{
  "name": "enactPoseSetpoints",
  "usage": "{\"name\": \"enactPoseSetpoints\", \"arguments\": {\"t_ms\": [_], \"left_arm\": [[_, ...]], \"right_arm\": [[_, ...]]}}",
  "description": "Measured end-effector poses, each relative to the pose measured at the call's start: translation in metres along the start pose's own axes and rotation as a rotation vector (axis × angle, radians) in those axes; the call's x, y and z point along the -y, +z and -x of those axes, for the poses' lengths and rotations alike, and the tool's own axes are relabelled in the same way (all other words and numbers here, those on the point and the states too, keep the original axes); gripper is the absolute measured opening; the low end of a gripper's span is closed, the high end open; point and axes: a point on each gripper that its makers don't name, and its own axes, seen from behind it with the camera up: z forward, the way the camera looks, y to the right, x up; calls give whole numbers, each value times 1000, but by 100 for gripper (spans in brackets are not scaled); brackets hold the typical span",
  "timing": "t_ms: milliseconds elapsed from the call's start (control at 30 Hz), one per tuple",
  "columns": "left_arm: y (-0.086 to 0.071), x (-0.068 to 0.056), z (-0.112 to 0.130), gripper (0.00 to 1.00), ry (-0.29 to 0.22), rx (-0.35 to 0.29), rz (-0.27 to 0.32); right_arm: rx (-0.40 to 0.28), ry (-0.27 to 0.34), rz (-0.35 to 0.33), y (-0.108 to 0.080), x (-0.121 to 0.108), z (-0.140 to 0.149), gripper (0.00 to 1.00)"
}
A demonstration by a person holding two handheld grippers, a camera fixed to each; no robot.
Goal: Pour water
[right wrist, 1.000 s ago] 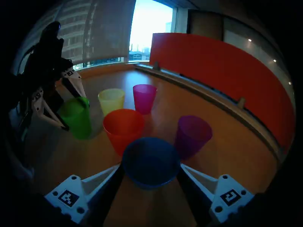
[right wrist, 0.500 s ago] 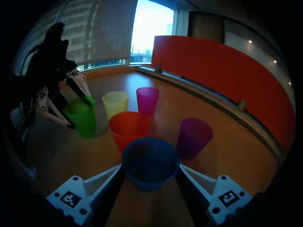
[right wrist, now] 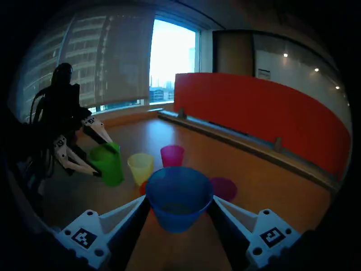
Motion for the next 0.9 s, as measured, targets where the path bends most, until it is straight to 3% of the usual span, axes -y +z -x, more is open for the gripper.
{"name": "enactPoseSetpoints", "arguments": {"t_ms": [500,900], "left_arm": [[-26,27,-58,85,-31,-181,-82],[-40,30,-96,85,-50,-310,-108]], "right_arm": [[-118,-19,22,-24,6,-56,89],[-197,-17,13,-31,18,-84,89]]}}
